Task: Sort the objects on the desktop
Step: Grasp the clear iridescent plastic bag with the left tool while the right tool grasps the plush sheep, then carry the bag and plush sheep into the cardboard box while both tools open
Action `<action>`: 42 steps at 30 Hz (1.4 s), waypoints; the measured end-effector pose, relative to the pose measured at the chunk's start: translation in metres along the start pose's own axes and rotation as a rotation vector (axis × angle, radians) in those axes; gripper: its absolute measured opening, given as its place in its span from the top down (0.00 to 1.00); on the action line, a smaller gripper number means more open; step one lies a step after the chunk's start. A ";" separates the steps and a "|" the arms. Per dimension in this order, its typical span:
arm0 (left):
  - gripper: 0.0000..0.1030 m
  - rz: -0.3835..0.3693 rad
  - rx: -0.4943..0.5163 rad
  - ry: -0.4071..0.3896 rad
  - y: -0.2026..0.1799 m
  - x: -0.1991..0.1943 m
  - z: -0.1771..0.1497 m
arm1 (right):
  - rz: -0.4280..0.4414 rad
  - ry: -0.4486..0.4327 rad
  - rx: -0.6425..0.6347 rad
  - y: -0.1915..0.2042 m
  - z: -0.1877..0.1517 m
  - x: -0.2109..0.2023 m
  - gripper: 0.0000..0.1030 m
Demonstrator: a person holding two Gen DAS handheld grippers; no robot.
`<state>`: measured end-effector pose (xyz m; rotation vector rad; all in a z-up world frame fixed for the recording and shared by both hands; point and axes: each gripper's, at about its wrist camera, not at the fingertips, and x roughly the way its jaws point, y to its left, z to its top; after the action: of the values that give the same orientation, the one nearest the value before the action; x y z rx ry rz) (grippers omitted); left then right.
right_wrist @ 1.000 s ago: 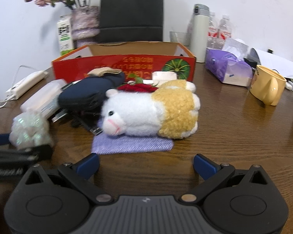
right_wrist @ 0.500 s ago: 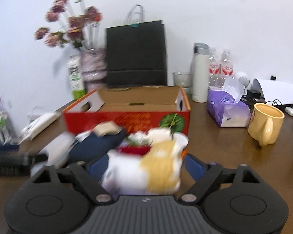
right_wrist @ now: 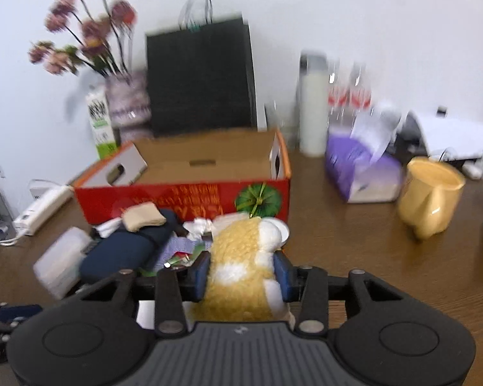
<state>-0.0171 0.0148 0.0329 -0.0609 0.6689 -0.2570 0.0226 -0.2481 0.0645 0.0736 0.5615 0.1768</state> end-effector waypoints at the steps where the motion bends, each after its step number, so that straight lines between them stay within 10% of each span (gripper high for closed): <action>1: 0.78 -0.007 -0.002 -0.004 -0.002 -0.007 -0.004 | 0.014 0.000 0.016 -0.001 -0.005 -0.012 0.61; 4: 0.69 0.010 -0.051 -0.020 -0.006 -0.025 -0.018 | 0.056 0.054 0.022 0.001 -0.035 -0.038 0.61; 6: 0.24 0.049 -0.103 -0.011 -0.009 -0.030 -0.031 | 0.067 0.104 0.032 0.006 -0.055 -0.045 0.60; 7: 0.23 0.048 -0.093 -0.007 -0.011 -0.032 -0.037 | 0.075 0.120 0.032 0.008 -0.063 -0.048 0.60; 13: 0.24 0.099 -0.072 -0.015 -0.017 -0.043 -0.050 | 0.061 0.142 -0.031 0.026 -0.075 -0.060 0.53; 16: 0.57 0.096 -0.067 -0.015 -0.013 -0.044 -0.047 | 0.060 0.148 -0.019 0.026 -0.073 -0.056 0.28; 18: 0.61 0.062 -0.037 -0.017 -0.015 -0.043 -0.047 | 0.033 0.184 -0.017 0.027 -0.076 -0.042 0.56; 22: 0.62 0.012 -0.011 -0.061 -0.015 -0.048 -0.020 | 0.078 0.133 -0.031 0.034 -0.059 -0.043 0.58; 27: 0.59 0.003 0.039 -0.224 0.007 -0.035 0.100 | 0.112 -0.092 -0.053 0.025 0.049 -0.036 0.57; 33: 0.59 0.128 0.092 -0.025 0.015 0.107 0.213 | 0.018 0.032 -0.004 0.012 0.166 0.128 0.56; 42: 0.49 0.260 0.046 0.179 0.045 0.198 0.184 | -0.185 0.246 -0.067 0.006 0.120 0.239 0.58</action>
<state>0.2563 0.0028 0.0510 0.0942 0.8394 -0.0272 0.2847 -0.2007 0.0416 -0.0658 0.8027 0.0242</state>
